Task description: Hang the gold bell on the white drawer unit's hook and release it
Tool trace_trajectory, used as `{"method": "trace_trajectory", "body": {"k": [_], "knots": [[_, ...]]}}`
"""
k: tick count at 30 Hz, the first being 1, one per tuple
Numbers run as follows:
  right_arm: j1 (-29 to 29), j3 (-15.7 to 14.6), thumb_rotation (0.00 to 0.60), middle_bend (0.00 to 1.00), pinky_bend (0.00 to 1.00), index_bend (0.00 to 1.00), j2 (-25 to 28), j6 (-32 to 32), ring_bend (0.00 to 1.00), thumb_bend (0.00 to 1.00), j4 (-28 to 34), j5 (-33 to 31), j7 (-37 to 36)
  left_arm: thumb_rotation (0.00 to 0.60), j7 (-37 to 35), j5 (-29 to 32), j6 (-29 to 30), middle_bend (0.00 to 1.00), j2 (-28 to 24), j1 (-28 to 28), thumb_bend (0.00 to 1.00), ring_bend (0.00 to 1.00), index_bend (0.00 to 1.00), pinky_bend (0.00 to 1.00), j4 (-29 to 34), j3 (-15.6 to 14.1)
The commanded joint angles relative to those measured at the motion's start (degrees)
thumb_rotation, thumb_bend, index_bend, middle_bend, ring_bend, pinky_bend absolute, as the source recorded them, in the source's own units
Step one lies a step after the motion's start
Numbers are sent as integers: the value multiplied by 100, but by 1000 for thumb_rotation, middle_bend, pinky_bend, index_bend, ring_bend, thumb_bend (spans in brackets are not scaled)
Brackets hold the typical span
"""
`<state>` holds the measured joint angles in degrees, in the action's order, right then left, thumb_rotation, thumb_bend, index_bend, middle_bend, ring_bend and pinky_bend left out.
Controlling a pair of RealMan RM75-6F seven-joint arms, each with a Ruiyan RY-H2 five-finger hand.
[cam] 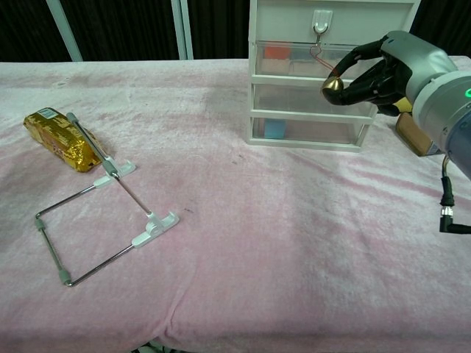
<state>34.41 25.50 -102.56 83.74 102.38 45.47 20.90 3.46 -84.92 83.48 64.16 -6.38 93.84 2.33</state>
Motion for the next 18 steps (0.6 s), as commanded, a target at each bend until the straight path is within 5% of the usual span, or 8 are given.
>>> {"method": "trace_trajectory", "body": {"k": [1, 15, 18], "knots": [[-34, -54, 600, 899, 913, 516, -20, -25, 984, 332, -11, -50, 21, 600, 1, -4, 1, 0, 0, 0, 0, 0, 0, 0, -1, -1], [-193, -327, 600, 888, 911, 116, -22, -198, 975, 214, -49, -193, 117, 600, -12, -1, -3, 0, -6, -2, 0, 0, 0, 0, 3, 0], [-222, -374, 600, 887, 911, 92, -2, -225, 973, 199, -31, -201, 142, 600, -15, -1, 0, 0, -6, -1, 0, 0, 0, 0, 2, 0]]}}
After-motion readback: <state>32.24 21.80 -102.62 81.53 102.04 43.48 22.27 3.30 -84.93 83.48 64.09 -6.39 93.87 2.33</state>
